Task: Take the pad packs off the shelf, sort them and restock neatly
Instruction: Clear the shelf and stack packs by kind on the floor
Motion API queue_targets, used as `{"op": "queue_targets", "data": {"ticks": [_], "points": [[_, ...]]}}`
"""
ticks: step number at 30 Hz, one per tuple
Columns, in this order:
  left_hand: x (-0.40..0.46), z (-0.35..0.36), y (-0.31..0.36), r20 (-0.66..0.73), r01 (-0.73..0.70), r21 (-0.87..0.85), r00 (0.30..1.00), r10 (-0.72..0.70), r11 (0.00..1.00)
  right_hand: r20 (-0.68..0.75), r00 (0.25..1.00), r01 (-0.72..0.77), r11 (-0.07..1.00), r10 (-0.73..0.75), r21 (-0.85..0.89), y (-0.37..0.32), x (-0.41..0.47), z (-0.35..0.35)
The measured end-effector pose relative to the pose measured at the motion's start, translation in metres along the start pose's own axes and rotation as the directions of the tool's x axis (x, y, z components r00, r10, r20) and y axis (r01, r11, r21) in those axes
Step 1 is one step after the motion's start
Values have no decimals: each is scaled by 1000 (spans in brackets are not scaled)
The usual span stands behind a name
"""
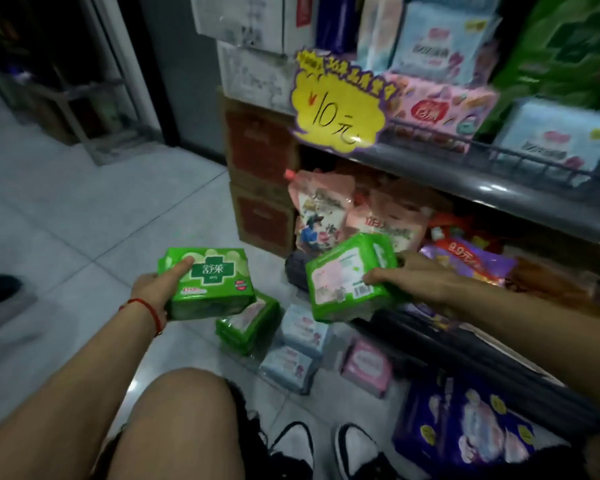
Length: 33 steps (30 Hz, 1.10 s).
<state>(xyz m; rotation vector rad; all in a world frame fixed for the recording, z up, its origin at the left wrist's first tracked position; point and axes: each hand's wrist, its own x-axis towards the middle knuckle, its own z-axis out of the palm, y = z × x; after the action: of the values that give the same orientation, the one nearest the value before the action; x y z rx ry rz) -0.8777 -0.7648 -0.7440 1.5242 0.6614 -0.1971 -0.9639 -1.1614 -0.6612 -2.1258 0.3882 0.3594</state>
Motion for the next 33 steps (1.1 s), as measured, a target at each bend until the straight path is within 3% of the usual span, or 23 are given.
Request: {"op": "queue_targets", "data": {"ticks": [2, 6, 11, 14, 16, 20, 24, 28, 31, 33], "points": [[14, -17, -37, -75, 76, -58, 994, -80, 995, 63, 998, 11, 995, -5, -97, -11, 57, 32], [39, -36, -102, -195, 186, -177, 956, -220, 966, 112, 993, -14, 996, 25, -92, -25, 135, 94], [82, -57, -192, -125, 326, -377, 910, -396, 867, 162, 987, 1, 999, 5, -37, -22, 191, 155], [83, -51, -219, -105, 379, -423, 881, -461, 823, 273, 957, -121, 989, 93, 88, -8, 217, 185], [82, -43, -232, -94, 389, -451, 874, -477, 803, 318, 937, -197, 971, 146, 134, 1, 231, 201], [85, -30, -246, -66, 382, -474, 883, -465, 793, 328, 929, -201, 978, 171, 61, 5, 249, 225], [88, -31, -251, -131, 403, -296, 881, -455, 866, 317, 940, -117, 991, 130, -60, 13, 265, 243], [89, -34, -243, -300, 414, -3, 868, -395, 910, 348, 934, -11, 981, 79, -192, 11, 258, 243], [78, -31, -214, -465, 400, 386, 863, -200, 831, 308, 951, 98, 965, -20, -242, 4, 242, 224], [62, -16, -180, -421, 217, 542, 906, 38, 812, 310, 946, 191, 938, -98, -288, -3, 224, 202]]}}
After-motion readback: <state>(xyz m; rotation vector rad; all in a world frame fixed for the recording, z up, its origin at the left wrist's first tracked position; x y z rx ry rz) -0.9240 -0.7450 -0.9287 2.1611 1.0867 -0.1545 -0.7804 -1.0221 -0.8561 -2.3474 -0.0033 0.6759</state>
